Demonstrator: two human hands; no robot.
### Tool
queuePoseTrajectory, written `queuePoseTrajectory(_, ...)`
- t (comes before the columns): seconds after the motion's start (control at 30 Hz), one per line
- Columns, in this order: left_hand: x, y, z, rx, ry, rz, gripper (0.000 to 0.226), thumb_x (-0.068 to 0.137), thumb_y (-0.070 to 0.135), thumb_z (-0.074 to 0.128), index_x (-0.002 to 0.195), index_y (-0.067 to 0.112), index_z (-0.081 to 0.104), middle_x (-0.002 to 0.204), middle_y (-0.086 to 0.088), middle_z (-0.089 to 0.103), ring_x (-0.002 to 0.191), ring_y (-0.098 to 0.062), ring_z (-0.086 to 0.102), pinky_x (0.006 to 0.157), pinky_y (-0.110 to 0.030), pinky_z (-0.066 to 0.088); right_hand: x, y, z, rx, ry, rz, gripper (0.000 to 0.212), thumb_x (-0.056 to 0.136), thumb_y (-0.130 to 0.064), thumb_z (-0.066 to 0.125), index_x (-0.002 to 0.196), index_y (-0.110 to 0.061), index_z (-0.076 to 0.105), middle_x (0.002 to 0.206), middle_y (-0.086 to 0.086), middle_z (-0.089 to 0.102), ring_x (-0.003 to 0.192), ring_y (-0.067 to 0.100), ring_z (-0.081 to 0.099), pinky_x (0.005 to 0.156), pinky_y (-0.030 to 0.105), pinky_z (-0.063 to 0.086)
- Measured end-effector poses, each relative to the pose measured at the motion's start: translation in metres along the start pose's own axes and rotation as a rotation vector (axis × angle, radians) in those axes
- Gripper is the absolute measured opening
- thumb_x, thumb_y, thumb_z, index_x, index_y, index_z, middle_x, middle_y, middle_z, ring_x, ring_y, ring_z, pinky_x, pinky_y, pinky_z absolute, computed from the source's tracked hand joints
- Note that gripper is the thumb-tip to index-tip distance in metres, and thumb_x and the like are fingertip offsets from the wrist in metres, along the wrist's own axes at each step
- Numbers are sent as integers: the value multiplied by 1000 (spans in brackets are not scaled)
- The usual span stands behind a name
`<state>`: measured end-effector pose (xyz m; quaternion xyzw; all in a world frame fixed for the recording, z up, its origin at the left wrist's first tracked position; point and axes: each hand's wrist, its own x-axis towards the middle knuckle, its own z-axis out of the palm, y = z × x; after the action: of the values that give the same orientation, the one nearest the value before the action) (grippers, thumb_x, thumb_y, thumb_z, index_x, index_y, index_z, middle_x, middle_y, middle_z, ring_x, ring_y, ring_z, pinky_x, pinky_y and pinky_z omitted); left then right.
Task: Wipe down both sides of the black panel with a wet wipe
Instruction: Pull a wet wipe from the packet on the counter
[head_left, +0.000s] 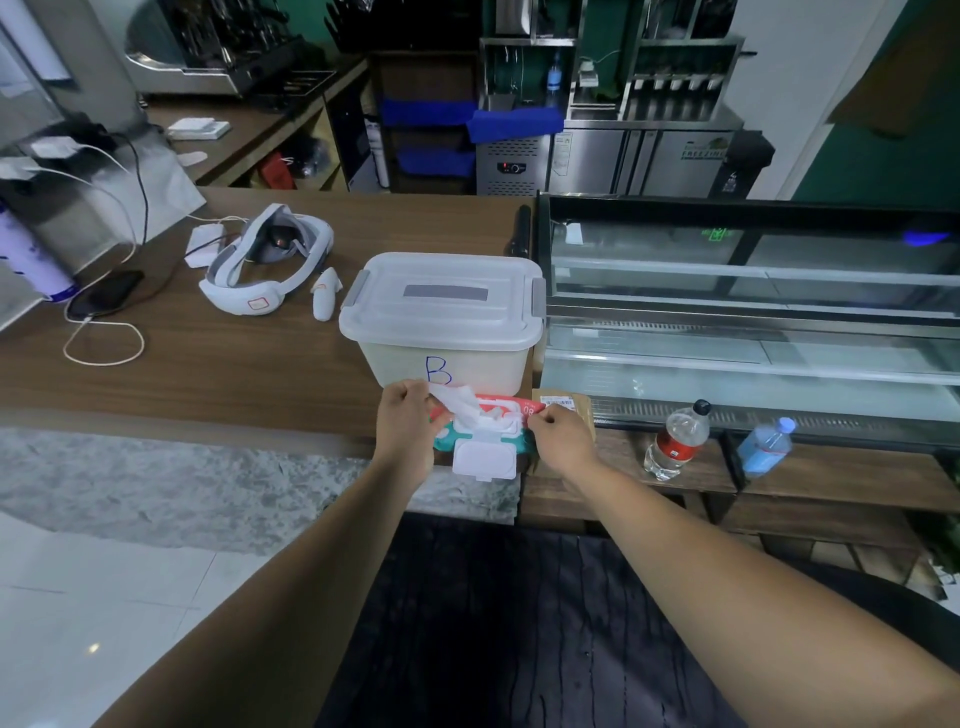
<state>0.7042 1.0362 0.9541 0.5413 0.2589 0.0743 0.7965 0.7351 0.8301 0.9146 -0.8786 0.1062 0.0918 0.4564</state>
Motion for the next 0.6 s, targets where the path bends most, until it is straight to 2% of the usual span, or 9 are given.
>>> queuePoseTrajectory(0.13,1,11,-7,13,97,29,12,102,22,53,109,16,60,108,-8,69,98,-26,68,75,-37,60,-1,0,0,15,-1,3,22,103,-27,56,86,-15,64,84,-3,65,76,13,57,58,28,35)
queuePoseTrajectory(0.23,6,17,-12,37,150,66,15,100,22,49,112,17,55,106,-7,69,92,-24,73,77,-43,62,-2,-2,-1,13,-9,4,21,103,-27,55,90,-14,65,89,1,67,81,18,58,59,28,37)
queuePoseTrajectory(0.3,6,18,-13,182,145,140,16,98,22,45,107,12,53,101,-8,66,82,-25,66,68,-41,57,-3,-3,-1,7,-10,3,21,103,-27,55,92,-13,65,91,2,67,83,20,58,59,27,36)
queuePoseTrajectory(0.33,5,17,-12,279,117,185,15,97,22,43,99,11,53,95,-8,64,76,-24,58,64,-37,49,-3,-3,-1,3,-8,2,20,103,-27,55,92,-13,65,91,3,67,84,21,58,59,26,36)
queuePoseTrajectory(0.4,0,13,-8,506,-1,280,17,91,22,40,75,19,41,75,-6,47,64,-20,36,57,-32,31,-4,-4,-1,1,-4,0,20,103,-27,56,92,-13,65,90,2,66,84,21,58,59,26,36)
queuePoseTrajectory(0.43,-3,11,-4,629,-67,321,19,88,23,40,71,23,33,71,-3,37,64,-19,28,57,-32,25,-4,-4,-1,3,-2,-1,20,103,-27,56,91,-14,65,88,0,65,84,21,58,59,26,36)
queuePoseTrajectory(0.47,-5,9,-1,736,-125,344,18,87,24,43,71,25,33,71,1,35,65,-17,27,58,-31,26,-4,-4,-1,6,-3,-4,20,103,-26,56,89,-15,65,86,-1,64,83,20,58,59,26,36)
queuePoseTrajectory(0.53,-7,4,6,867,-201,356,15,92,31,54,79,25,51,82,11,53,71,-15,44,66,-29,38,-4,-4,-2,5,-7,-11,21,103,-27,56,88,-16,65,82,-4,63,80,18,57,58,27,36)
queuePoseTrajectory(0.6,-7,-3,11,973,-245,381,10,95,38,67,100,30,69,101,16,68,91,-8,61,76,-24,46,-3,-2,-2,6,-5,-14,20,103,-27,56,88,-17,65,81,-7,61,76,12,56,58,27,35)
